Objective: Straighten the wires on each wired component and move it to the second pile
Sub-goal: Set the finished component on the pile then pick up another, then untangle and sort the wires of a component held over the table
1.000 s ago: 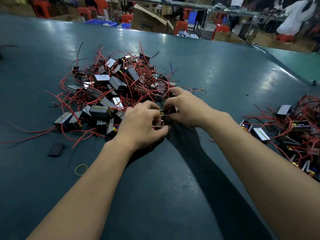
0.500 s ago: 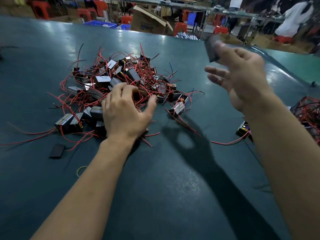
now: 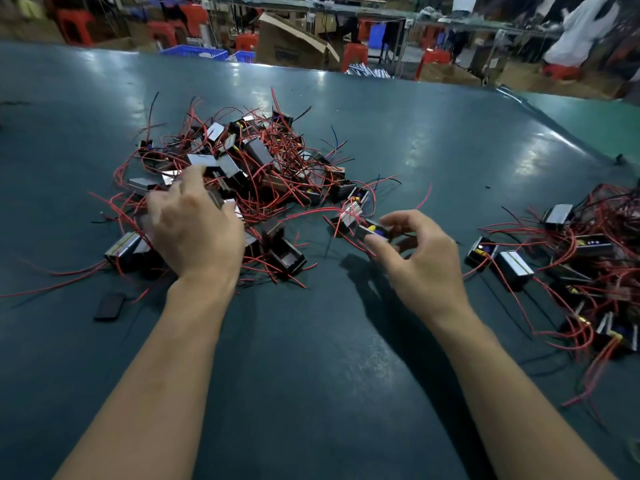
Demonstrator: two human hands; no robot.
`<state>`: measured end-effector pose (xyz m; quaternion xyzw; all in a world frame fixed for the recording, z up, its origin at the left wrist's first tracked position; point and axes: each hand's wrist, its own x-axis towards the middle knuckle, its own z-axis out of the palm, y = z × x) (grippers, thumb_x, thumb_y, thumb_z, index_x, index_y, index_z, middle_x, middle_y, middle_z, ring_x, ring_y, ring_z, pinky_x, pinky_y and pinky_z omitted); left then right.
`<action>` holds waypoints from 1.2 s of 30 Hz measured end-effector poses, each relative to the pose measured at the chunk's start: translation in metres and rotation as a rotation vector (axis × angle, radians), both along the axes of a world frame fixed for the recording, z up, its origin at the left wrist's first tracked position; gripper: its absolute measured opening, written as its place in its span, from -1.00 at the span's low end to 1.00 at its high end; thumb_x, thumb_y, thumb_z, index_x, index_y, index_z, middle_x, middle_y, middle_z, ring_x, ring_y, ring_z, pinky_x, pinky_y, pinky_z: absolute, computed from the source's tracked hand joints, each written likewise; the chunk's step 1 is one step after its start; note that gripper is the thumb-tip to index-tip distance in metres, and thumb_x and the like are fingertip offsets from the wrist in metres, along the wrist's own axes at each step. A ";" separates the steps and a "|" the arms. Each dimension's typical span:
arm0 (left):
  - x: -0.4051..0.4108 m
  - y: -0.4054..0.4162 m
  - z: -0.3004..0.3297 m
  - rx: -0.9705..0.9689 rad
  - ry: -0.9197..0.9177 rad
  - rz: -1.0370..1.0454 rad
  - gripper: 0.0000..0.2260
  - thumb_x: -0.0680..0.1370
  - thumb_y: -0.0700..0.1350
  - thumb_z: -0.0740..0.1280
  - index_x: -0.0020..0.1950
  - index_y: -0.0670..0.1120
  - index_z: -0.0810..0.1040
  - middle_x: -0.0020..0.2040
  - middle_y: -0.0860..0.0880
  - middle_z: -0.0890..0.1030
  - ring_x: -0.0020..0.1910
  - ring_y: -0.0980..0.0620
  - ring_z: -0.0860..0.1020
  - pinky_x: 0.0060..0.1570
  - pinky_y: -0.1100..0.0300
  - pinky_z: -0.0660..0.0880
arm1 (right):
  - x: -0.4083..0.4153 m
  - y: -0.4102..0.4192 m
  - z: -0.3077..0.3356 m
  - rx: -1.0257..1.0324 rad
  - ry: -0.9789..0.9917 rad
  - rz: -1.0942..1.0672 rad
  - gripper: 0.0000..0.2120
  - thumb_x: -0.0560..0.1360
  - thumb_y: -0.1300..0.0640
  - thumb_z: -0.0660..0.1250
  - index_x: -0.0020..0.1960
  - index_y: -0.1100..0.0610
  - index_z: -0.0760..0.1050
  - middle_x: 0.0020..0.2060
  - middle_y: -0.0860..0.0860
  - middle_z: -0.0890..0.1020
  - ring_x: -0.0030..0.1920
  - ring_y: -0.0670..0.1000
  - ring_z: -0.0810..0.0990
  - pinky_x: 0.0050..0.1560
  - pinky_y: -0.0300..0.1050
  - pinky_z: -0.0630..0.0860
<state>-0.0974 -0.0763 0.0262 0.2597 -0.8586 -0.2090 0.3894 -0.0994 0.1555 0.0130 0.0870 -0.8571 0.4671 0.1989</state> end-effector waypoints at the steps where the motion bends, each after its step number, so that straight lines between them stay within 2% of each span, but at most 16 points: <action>1: 0.002 0.000 0.002 -0.014 0.029 0.028 -0.53 0.41 -0.04 0.51 0.29 -0.05 0.51 0.07 -0.19 0.63 0.11 -0.23 0.46 0.11 -0.09 0.35 | 0.000 0.002 0.000 -0.041 0.032 -0.040 -0.81 0.44 0.08 0.50 0.00 0.01 0.55 -0.19 -0.10 0.61 -0.24 -0.13 0.56 -0.18 -0.36 0.45; 4: 0.007 0.003 0.009 -0.086 0.203 0.058 -0.55 0.32 0.08 0.53 0.16 -0.02 0.60 0.00 -0.16 0.63 0.09 -0.19 0.46 0.06 -0.16 0.36 | -0.001 0.006 0.003 -0.243 0.047 -0.156 -0.77 0.46 0.01 0.48 0.06 0.00 0.53 -0.20 -0.13 0.59 -0.26 -0.19 0.57 -0.15 -0.28 0.49; 6: 0.009 0.007 0.009 -0.228 0.355 0.047 -0.55 0.30 0.15 0.52 0.11 -0.01 0.61 -0.01 -0.09 0.64 0.10 -0.10 0.41 0.03 -0.16 0.35 | -0.001 0.008 0.005 -0.331 0.018 -0.185 -0.77 0.48 0.01 0.46 0.09 -0.03 0.50 -0.15 -0.08 0.60 -0.25 -0.05 0.63 -0.15 -0.11 0.55; 7: 0.009 0.010 0.008 -0.276 0.422 -0.040 -0.53 0.31 0.16 0.51 0.13 -0.02 0.61 -0.01 -0.06 0.64 0.08 -0.05 0.40 0.04 -0.11 0.33 | -0.002 0.009 0.007 -0.381 -0.003 -0.162 -0.76 0.49 0.04 0.45 0.10 -0.03 0.49 -0.12 -0.05 0.61 -0.29 0.01 0.66 -0.20 -0.07 0.57; 9: 0.007 0.021 0.005 -0.293 0.495 -0.397 -0.51 0.38 0.09 0.52 0.23 -0.08 0.56 0.02 0.03 0.64 0.02 -0.04 0.49 0.05 -0.01 0.38 | -0.003 0.013 0.010 -0.514 -0.059 -0.062 -0.75 0.50 0.19 0.43 0.13 0.01 0.49 -0.07 0.00 0.60 -0.31 0.01 0.66 -0.28 -0.13 0.58; 12: 0.012 0.049 0.000 -0.208 0.489 -0.891 -0.44 0.41 -0.07 0.57 0.33 -0.18 0.46 0.12 0.05 0.59 0.08 -0.04 0.62 0.16 0.06 0.51 | -0.006 0.018 0.017 -0.796 -0.191 0.115 -0.68 0.49 0.45 0.31 0.10 0.09 0.52 -0.02 0.12 0.56 -0.12 0.09 0.60 -0.15 -0.13 0.58; 14: 0.016 0.069 -0.003 -0.042 0.489 -1.041 -0.42 0.39 -0.13 0.59 0.33 -0.14 0.43 0.15 -0.03 0.60 0.13 0.02 0.62 0.18 0.06 0.53 | -0.007 0.021 0.020 -1.000 -0.268 0.199 -0.69 0.48 0.50 0.22 0.06 0.16 0.52 -0.02 0.20 0.54 -0.06 0.16 0.56 -0.11 -0.11 0.59; 16: 0.020 0.080 -0.006 0.243 0.449 -1.126 -0.45 0.37 -0.18 0.59 0.28 -0.10 0.45 0.12 -0.09 0.63 0.12 0.00 0.63 0.16 0.04 0.55 | -0.008 0.025 0.023 -1.152 -0.309 0.227 -0.69 0.48 0.49 0.14 0.05 0.20 0.52 -0.05 0.20 0.53 -0.09 0.17 0.57 -0.09 -0.10 0.59; 19: 0.021 0.081 -0.006 0.683 0.256 -1.242 -0.57 0.38 -0.33 0.51 0.20 -0.17 0.49 0.07 -0.16 0.66 0.08 -0.08 0.65 0.13 0.02 0.58 | -0.008 0.030 0.025 -1.282 -0.334 0.222 -0.70 0.49 0.39 0.09 0.04 0.18 0.54 -0.05 0.17 0.53 -0.14 0.12 0.59 -0.13 -0.12 0.56; 21: 0.019 0.078 -0.008 0.806 0.121 -1.225 -0.68 0.42 -0.46 0.42 0.13 -0.25 0.51 0.05 -0.20 0.66 0.04 -0.07 0.65 0.11 0.10 0.57 | -0.008 0.031 0.025 -1.335 -0.334 0.193 -0.77 0.53 0.30 0.13 0.00 0.18 0.55 -0.04 0.16 0.54 -0.19 0.09 0.61 -0.19 -0.15 0.54; 26: 0.017 0.079 -0.015 0.787 -0.070 -1.159 -0.85 0.51 -0.42 0.35 0.07 -0.33 0.61 0.00 -0.19 0.69 -0.08 0.06 0.66 -0.02 0.26 0.58 | -0.012 0.034 0.026 -1.233 -0.342 0.137 -0.77 0.52 0.34 0.14 -0.07 0.12 0.53 -0.24 0.05 0.57 -0.25 0.05 0.60 -0.33 -0.20 0.47; 28: 0.015 0.081 -0.018 0.653 -0.093 -1.083 -0.85 0.54 -0.39 0.33 0.07 -0.26 0.61 -0.03 -0.11 0.70 -0.13 0.11 0.67 -0.09 0.30 0.56 | -0.011 0.037 0.028 -1.284 -0.346 0.199 -0.78 0.38 0.33 0.13 -0.16 0.14 0.53 -0.32 0.05 0.50 -0.34 0.05 0.50 -0.36 -0.21 0.40; 30: 0.012 0.081 -0.020 0.605 -0.060 -1.005 -0.78 0.56 -0.40 0.26 0.14 -0.20 0.56 -0.03 -0.10 0.71 -0.23 0.04 0.65 -0.20 0.25 0.57 | -0.007 0.038 0.029 -1.278 -0.325 0.315 -0.76 0.20 0.28 0.13 -0.24 0.17 0.54 -0.42 0.05 0.43 -0.40 0.06 0.40 -0.35 -0.20 0.34; 33: 0.007 0.078 -0.019 0.723 -0.004 -0.969 -0.71 0.57 -0.39 0.20 0.20 -0.10 0.49 -0.13 -0.10 0.72 -0.19 -0.26 0.64 -0.19 0.00 0.60 | -0.005 0.036 0.027 -1.011 -0.335 0.500 -0.63 0.11 0.36 0.12 -0.18 0.23 0.56 -0.49 0.08 0.43 -0.36 0.09 0.50 -0.31 -0.16 0.42; 34: 0.007 0.077 -0.019 0.771 0.003 -0.987 -0.75 0.59 -0.36 0.22 0.16 -0.09 0.51 -0.16 -0.10 0.72 -0.19 -0.22 0.66 -0.21 -0.02 0.61 | -0.004 0.035 0.025 -0.895 -0.361 0.552 -0.57 0.11 0.41 0.10 -0.12 0.24 0.57 -0.47 0.09 0.46 -0.32 0.09 0.54 -0.29 -0.15 0.48; 36: 0.008 0.077 -0.020 0.828 0.023 -1.038 -0.84 0.60 -0.33 0.27 0.08 -0.12 0.57 -0.19 -0.12 0.72 -0.22 -0.09 0.69 -0.22 0.13 0.61 | -0.004 0.029 0.018 -0.651 -0.393 0.606 -0.48 0.19 0.54 0.08 0.01 0.21 0.56 -0.29 0.12 0.59 -0.25 0.10 0.60 -0.21 -0.11 0.58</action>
